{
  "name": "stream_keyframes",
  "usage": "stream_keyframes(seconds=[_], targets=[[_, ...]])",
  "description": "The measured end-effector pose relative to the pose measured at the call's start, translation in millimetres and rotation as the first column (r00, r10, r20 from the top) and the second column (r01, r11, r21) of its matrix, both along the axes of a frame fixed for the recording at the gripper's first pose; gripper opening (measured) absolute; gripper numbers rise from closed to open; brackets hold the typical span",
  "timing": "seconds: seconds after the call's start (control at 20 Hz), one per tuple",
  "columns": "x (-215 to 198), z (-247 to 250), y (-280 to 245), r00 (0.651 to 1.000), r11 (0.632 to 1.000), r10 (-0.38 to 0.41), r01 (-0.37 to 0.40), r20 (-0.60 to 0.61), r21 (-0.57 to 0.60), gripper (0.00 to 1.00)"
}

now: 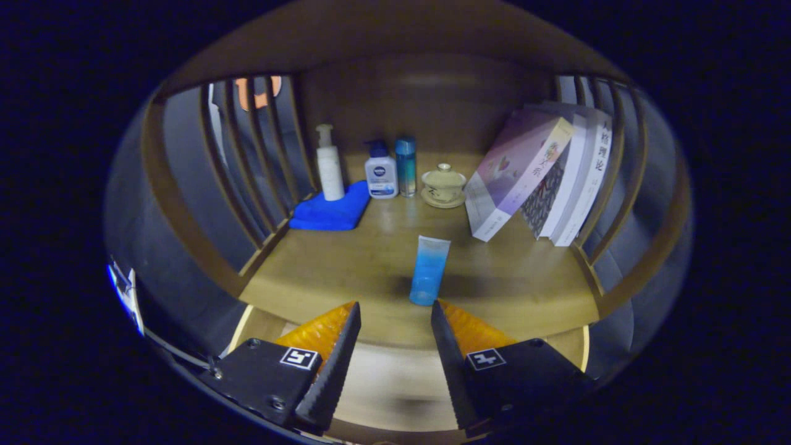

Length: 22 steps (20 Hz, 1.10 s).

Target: Pull open the drawer, take out the items inside it, and place them on the countertop above the cabinet.

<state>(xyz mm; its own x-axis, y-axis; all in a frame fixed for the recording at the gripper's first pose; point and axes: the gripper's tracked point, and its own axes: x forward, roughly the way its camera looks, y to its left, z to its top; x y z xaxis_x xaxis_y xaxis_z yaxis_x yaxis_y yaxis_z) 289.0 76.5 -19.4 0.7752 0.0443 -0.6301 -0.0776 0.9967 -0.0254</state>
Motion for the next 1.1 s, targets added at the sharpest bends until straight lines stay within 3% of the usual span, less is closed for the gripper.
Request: stream_keyframes(seconds=[0.1, 0.3, 0.5, 1.1], targets=[[-27, 1, -1, 0.999, 1.000, 0.005, -0.005, 0.040, 0.016, 0.78], [-80, 10, 2, 0.987, 0.999, 0.023, -0.031, 0.159, 0.043, 0.78], [-126, 13, 3, 0.952, 0.997, 0.020, -0.040, 0.305, 0.060, 0.79], [-224, -76, -32, 0.868, 0.995, -0.084, 0.098, 0.490, -0.003, 0.96]])
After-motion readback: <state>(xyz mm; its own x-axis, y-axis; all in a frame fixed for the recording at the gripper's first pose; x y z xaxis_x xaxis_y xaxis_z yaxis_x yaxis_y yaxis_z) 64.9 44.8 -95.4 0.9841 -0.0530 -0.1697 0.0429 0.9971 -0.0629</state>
